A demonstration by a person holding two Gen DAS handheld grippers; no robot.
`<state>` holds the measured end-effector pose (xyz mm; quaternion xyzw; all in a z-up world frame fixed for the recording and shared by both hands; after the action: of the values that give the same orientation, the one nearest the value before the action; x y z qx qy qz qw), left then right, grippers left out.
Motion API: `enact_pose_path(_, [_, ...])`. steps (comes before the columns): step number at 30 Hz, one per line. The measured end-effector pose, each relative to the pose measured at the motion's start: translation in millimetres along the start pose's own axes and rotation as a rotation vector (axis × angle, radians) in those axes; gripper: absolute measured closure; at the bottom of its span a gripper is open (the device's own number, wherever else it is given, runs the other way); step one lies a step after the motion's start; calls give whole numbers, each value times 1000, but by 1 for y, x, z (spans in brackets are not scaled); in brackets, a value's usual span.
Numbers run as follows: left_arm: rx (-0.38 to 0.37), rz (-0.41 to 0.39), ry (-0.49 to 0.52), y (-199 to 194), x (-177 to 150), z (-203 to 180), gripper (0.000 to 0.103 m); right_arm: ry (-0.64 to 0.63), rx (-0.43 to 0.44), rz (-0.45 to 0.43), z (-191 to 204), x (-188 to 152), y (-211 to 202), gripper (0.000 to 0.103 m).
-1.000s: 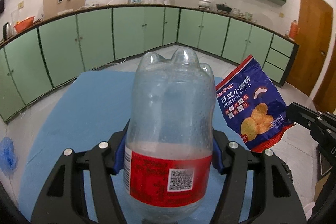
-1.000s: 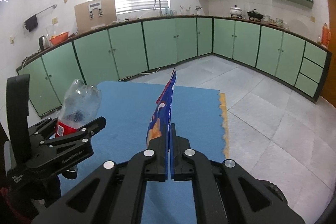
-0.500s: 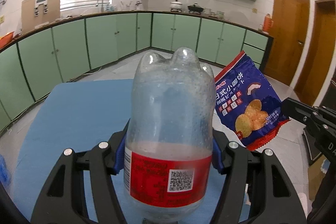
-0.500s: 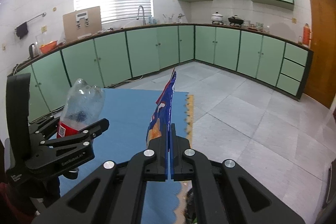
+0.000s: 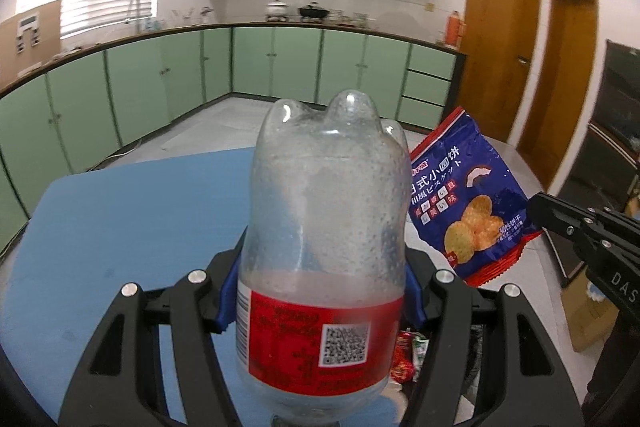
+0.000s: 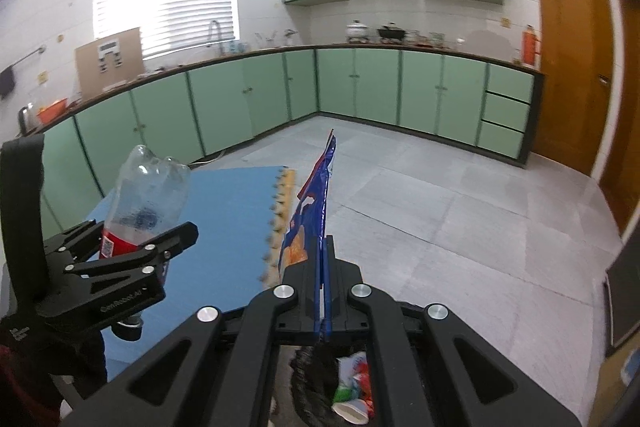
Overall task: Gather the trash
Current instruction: 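Carry the bottle and snack bag over the black bin with both tools, then open both tools to drop the bottle and snack bag into the bin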
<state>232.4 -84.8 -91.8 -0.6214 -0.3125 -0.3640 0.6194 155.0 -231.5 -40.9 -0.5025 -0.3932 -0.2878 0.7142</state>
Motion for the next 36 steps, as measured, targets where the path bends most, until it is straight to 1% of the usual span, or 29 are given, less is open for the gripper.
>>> enact_pose_path(5, [-55,-6,29,1,-5,-33,42,34,-53,-5,-26,-11,-19,102])
enact_pose_path(10, [-114,1,63,3,-19,-71,42,54,-102,2,-49,-25,-31,102])
enact_pose_path(17, [-185,41,120,19,-44,-118,42,126,-160,30,-88,-53,-39,102])
enact_pose_path(23, [-210,92,152,40,-62,-144,42,183,-179,62,-112,-74,-33,102])
enact_pose_path(28, [-229,133,175,58,-70,-162,42,220,-185,97,-128,-89,-21,102])
enact_pose_path(33, [-229,156,193,72,-70,-174,42,257,-181,129,-144,-103,-12,102])
enact_pose_path(36, [-226,163,206,76,-71,-178,42,256,-172,150,-145,-104,-5,101])
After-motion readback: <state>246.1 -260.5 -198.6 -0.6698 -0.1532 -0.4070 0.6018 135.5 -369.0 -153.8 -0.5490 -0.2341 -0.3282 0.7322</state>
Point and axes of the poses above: each gripper's, at about its wrist camera, not at the fingertips, and y roughly the way its jaws point, z to its left, x to its top, the point moved 4 cm from there along y, roughly the way its jaws point, and after that the axes turned 13 degrees about x, right-handed, at the moved point
